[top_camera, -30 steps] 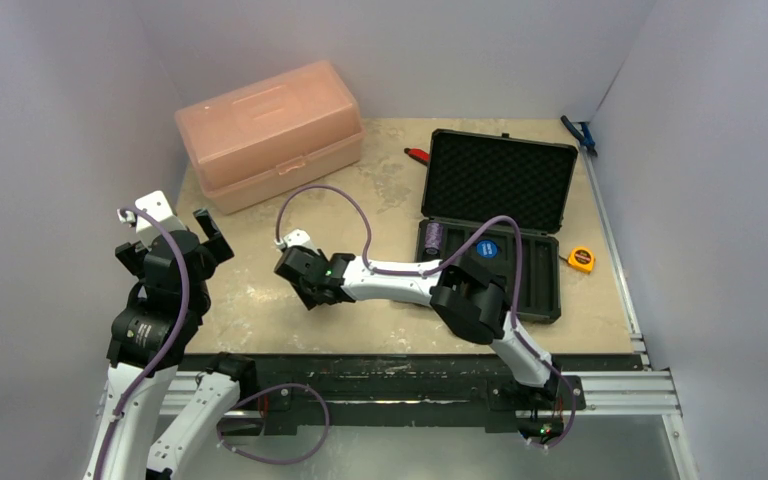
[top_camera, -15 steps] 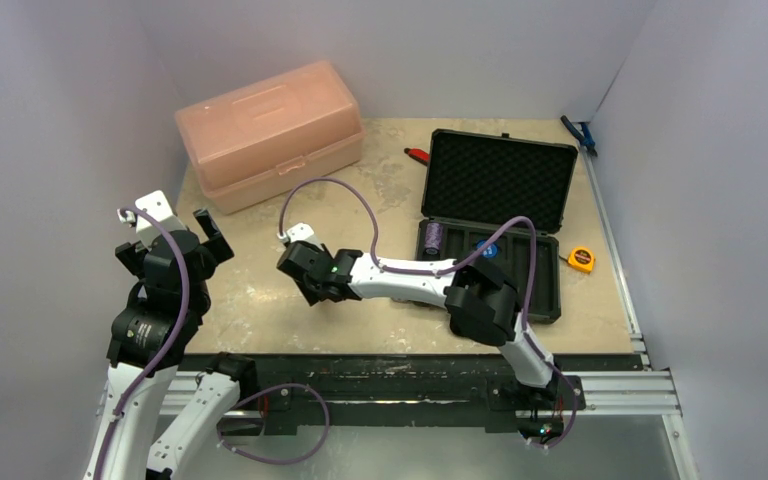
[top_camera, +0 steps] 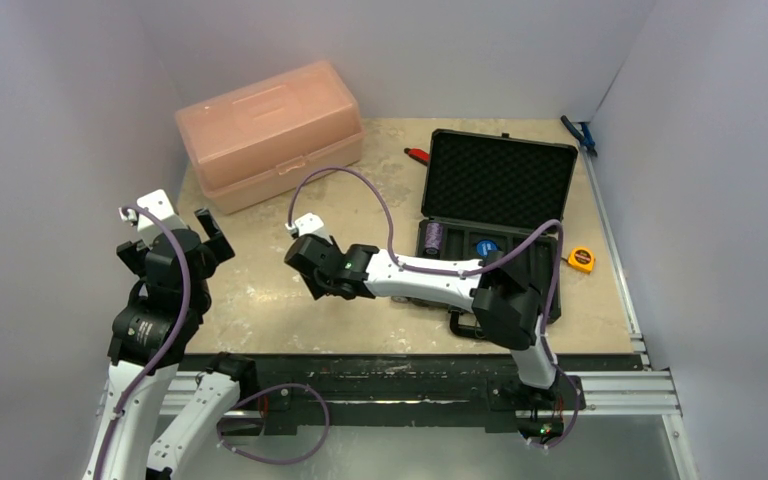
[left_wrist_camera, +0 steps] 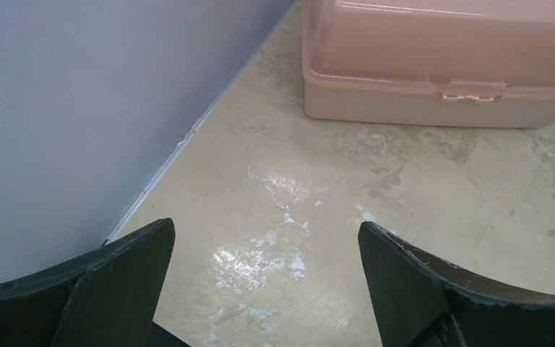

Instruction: Pack up texas hold em set

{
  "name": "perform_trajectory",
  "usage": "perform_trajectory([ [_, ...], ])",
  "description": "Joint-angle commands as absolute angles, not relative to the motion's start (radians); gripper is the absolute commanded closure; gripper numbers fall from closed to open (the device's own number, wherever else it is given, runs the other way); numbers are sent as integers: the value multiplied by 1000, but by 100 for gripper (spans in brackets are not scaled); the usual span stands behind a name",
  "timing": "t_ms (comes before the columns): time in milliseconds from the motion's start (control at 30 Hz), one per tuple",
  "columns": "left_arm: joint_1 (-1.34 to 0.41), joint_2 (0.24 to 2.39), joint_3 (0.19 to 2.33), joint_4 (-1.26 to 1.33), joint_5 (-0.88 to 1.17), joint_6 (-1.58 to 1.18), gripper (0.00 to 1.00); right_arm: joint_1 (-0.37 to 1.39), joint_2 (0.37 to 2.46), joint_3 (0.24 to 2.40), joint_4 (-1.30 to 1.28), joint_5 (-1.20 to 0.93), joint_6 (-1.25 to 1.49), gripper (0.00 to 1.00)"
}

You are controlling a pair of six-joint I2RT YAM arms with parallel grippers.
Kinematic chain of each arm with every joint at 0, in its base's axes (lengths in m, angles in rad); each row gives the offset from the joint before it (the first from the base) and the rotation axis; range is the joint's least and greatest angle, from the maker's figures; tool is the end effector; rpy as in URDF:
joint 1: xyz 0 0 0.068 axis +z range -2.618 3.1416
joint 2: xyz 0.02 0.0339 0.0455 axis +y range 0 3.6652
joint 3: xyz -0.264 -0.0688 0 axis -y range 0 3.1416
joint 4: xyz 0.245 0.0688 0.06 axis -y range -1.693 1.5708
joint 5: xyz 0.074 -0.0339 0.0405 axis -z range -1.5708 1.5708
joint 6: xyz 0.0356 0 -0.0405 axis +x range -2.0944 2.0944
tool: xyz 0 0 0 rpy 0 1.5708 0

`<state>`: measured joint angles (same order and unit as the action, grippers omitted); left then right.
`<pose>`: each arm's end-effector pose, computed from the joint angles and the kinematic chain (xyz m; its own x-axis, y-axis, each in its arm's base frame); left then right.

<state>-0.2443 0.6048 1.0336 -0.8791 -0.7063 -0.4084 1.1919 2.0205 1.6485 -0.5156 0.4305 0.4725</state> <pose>0.0946 0.0002 0.3760 -0.2355 -0.2527 -0.9385 -0.5192 0.8490 -0.0983 0.1810 0.4144 0.2356 -0.5953 -0.3772 -0.7094 -0.5345 0.8452 -0.0009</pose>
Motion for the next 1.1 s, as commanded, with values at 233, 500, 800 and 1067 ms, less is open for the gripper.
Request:
perform_trajectory([
  [233, -239, 616, 1026, -845, -707, -398, 1, 1189, 1890, 1555, -514, 504, 507, 71],
  [500, -239, 616, 1026, -842, -706, -396, 1, 1168, 1801, 1462, -527, 567, 520, 81],
  [800, -239, 615, 1025, -843, -706, -395, 1, 1074, 1658, 1370, -540, 527, 532, 90],
  [1067, -238, 618, 1025, -842, -707, -393, 1, 964, 1532, 1263, -566, 543, 529, 99],
])
